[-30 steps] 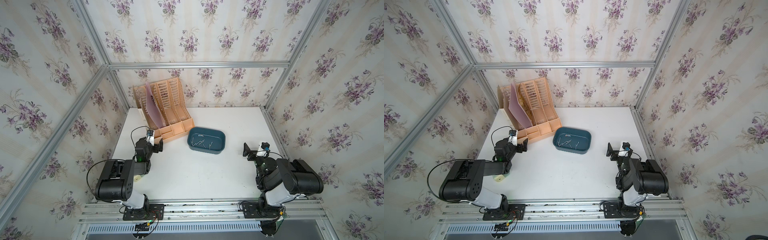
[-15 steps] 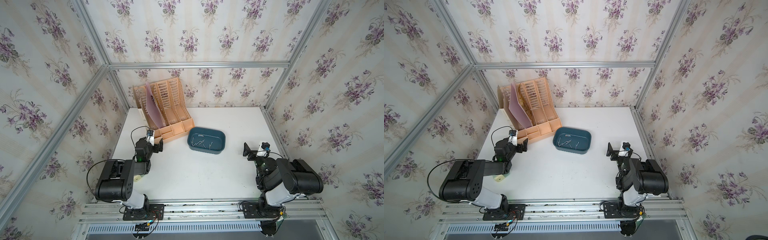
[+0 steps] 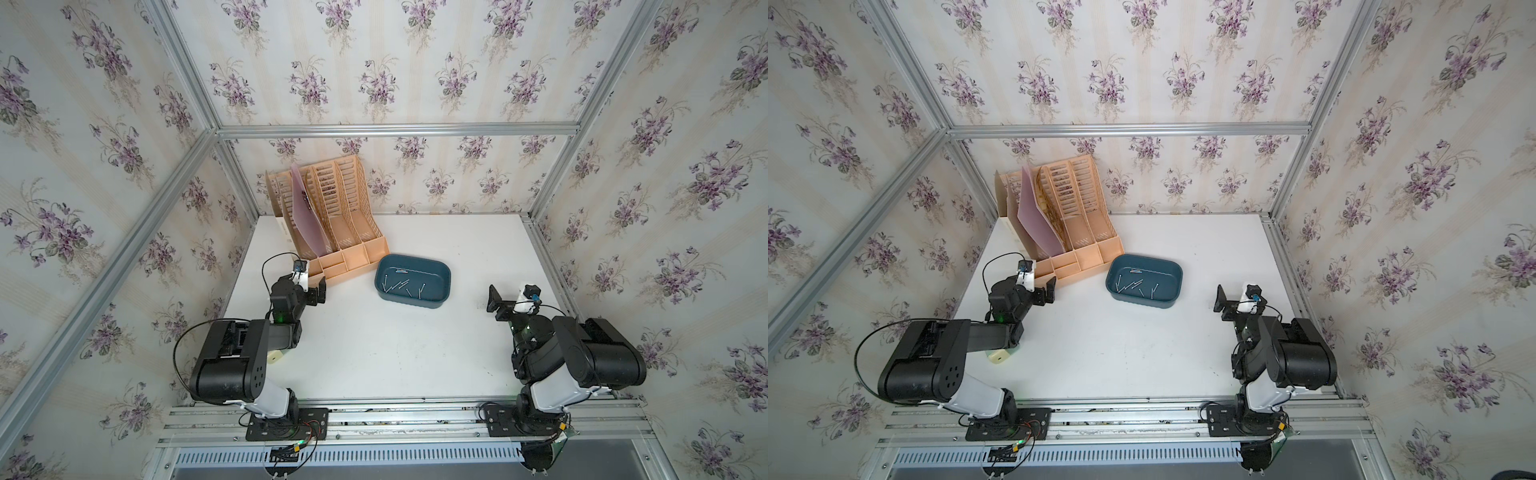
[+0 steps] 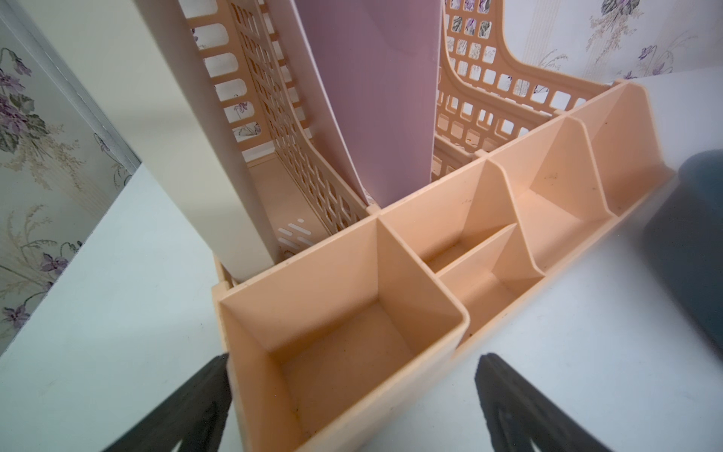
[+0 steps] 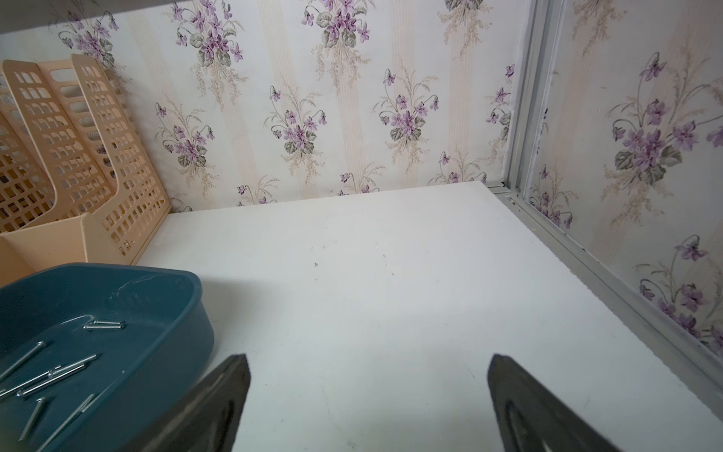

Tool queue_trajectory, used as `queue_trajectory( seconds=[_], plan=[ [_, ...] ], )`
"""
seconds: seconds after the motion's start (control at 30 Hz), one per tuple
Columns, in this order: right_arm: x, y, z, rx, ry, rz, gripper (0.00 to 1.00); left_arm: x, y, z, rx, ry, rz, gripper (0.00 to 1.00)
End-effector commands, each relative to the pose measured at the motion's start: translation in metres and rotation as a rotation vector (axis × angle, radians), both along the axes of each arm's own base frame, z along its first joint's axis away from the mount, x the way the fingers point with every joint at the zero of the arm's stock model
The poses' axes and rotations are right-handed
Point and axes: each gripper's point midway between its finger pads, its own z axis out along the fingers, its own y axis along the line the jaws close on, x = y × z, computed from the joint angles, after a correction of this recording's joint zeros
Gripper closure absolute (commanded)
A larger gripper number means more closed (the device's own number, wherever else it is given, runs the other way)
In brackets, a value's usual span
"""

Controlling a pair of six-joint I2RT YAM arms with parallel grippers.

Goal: Put the screws on the desktop into the storage box
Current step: Reset both arms

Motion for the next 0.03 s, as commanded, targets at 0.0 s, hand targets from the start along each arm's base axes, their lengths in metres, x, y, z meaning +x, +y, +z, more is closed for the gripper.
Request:
queue_trajectory(
  seconds=[0.0],
  plan=[
    [-0.0105, 0.0039, 0.0400, -0.012, -0.170, 0.020, 0.00, 0.0003, -0.0050, 0.0002, -0.002, -0.001, -0.028, 0.01]
  ],
)
